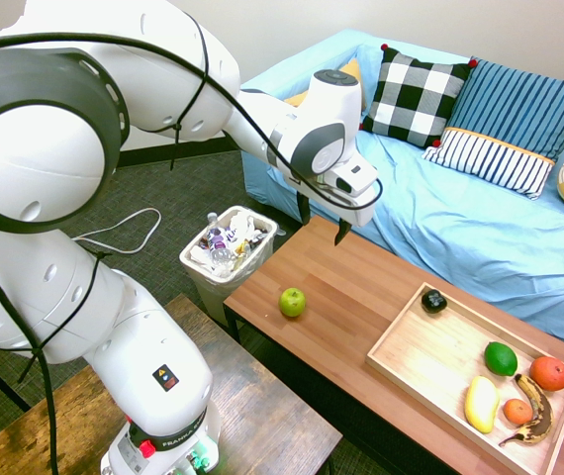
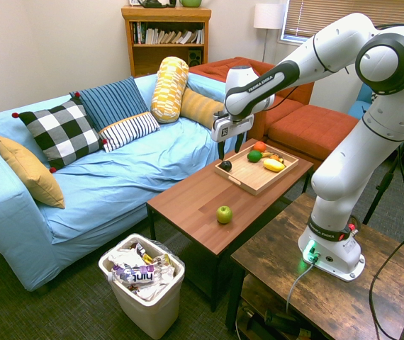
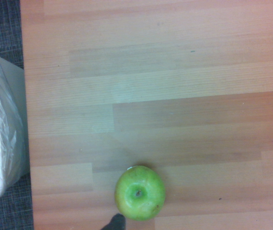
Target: Put the apple in the tray
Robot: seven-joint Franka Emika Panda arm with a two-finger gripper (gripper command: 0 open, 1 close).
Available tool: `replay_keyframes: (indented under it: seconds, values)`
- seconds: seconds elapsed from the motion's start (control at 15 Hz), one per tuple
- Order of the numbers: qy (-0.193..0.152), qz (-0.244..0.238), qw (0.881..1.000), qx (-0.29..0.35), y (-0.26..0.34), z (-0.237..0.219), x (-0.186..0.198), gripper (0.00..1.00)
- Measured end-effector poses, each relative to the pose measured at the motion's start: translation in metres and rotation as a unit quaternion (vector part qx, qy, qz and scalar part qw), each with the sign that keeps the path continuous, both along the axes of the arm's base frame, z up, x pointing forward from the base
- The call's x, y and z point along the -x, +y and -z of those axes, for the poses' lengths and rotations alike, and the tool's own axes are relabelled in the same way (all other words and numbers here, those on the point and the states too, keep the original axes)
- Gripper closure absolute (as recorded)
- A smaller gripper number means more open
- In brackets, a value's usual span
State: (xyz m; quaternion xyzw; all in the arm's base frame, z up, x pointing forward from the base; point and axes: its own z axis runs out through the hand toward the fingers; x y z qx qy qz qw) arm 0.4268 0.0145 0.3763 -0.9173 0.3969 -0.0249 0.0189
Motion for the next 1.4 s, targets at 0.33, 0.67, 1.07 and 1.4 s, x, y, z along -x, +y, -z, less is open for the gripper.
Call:
replay_keyframes:
  seconds: [0.33, 0.67, 1.07, 1.4]
  values:
    - [0.015, 0.002, 1.000, -0.001, 0.001, 0.024, -0.007, 0.00]
    - [0.053, 0.003, 0.999, -0.002, 0.016, 0.105, -0.016, 0.00]
    - [0.108, 0.003, 0.994, -0.002, 0.044, 0.191, -0.020, 0.00]
    - [0.148, 0.010, 0.989, 0.008, 0.051, 0.239, -0.022, 0.00]
